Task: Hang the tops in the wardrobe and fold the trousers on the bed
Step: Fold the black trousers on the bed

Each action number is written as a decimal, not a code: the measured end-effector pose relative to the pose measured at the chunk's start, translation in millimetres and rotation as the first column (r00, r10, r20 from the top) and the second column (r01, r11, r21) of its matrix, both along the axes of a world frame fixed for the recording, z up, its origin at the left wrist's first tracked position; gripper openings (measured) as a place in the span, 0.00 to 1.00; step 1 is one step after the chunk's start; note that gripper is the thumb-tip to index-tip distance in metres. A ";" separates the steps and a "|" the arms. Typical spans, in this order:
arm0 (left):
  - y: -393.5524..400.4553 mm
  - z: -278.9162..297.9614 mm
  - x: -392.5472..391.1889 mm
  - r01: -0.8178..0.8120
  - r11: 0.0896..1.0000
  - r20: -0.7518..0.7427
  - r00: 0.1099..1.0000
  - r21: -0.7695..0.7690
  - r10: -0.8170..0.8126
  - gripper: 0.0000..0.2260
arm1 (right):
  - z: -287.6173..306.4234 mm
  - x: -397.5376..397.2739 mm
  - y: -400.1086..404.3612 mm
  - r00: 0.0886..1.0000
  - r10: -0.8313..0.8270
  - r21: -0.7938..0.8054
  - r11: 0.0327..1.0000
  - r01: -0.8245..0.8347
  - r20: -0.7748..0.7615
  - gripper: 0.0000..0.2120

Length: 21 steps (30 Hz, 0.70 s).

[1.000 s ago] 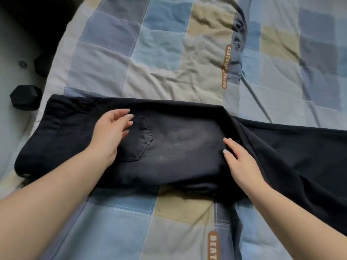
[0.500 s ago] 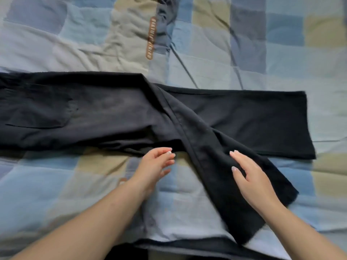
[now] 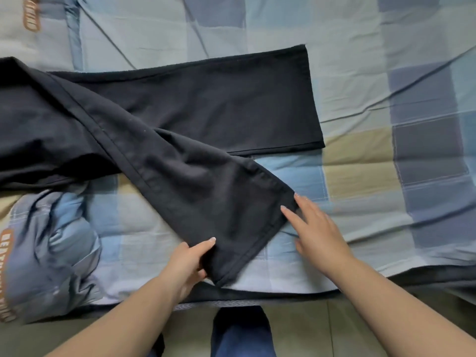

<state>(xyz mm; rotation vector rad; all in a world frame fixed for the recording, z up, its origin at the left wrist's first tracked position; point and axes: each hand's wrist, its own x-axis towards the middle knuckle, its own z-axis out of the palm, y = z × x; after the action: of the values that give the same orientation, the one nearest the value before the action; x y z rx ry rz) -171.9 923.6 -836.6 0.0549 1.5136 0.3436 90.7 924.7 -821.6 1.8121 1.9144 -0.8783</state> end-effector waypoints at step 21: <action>270.6 128.7 172.6 -0.108 0.806 0.076 0.994 0.582 0.078 0.04 | 27.4 33.6 103.2 0.178 -0.561 -0.062 0.381 0.922 -0.808 0.05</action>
<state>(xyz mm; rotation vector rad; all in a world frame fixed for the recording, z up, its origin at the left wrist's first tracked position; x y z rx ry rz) 0.7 1194.2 -707.9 0.4624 1.3137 0.8825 124.3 1027.9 -794.2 3.3014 1.4135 -1.8731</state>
